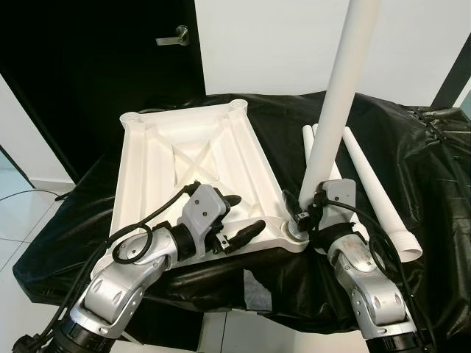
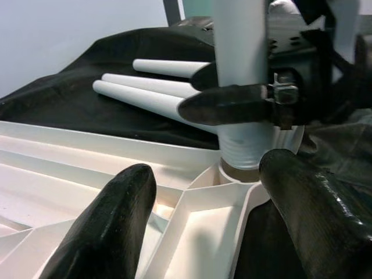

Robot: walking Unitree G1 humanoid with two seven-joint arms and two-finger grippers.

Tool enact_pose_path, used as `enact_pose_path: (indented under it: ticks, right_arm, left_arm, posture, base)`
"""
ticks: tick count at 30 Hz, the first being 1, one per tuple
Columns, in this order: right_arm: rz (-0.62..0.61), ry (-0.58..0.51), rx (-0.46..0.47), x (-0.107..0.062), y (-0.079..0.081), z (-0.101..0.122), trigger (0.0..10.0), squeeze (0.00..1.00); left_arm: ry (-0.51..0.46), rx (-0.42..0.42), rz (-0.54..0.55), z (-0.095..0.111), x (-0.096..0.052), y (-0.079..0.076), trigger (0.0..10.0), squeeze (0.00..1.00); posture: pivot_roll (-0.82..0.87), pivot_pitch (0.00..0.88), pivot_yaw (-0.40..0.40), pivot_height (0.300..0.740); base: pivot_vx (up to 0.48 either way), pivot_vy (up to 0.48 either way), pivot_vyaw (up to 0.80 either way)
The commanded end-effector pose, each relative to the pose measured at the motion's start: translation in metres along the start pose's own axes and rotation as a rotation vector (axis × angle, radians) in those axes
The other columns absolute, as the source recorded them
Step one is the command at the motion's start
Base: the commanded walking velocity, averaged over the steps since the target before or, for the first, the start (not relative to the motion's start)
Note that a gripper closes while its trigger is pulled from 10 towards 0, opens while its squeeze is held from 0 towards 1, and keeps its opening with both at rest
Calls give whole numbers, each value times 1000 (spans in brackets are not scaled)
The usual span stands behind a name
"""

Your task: Building children table

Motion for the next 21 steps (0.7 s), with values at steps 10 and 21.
enact_pose_path:
  ticks: [10, 21]
  right_arm:
    - [113, 48, -3, -3, 23, -13, 10000, 0]
    - [72, 80, 45, -15, 19, -20, 10000, 0]
  left_arm:
    - [59, 13, -124, -9, -6, -12, 10000, 0]
    - [65, 17, -127, -11, -8, -11, 10000, 0]
  posture:
    - [42, 0, 16, 740]
    - [33, 0, 15, 740]
  base:
    - [0, 0, 0]
    - [0, 0, 0]
Point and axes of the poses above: a point about 5 cm out from each wrist's last joint towards the gripper, its own x axis pointing out of the wrist towards the gripper, its own z axis along the axis of the wrist's last joint, y = z × x, the point moved 4 cm from there along x, pointing out of the wrist towards the gripper, and after that the axes turned 10 degrees about -x, right-handed, at the moved point
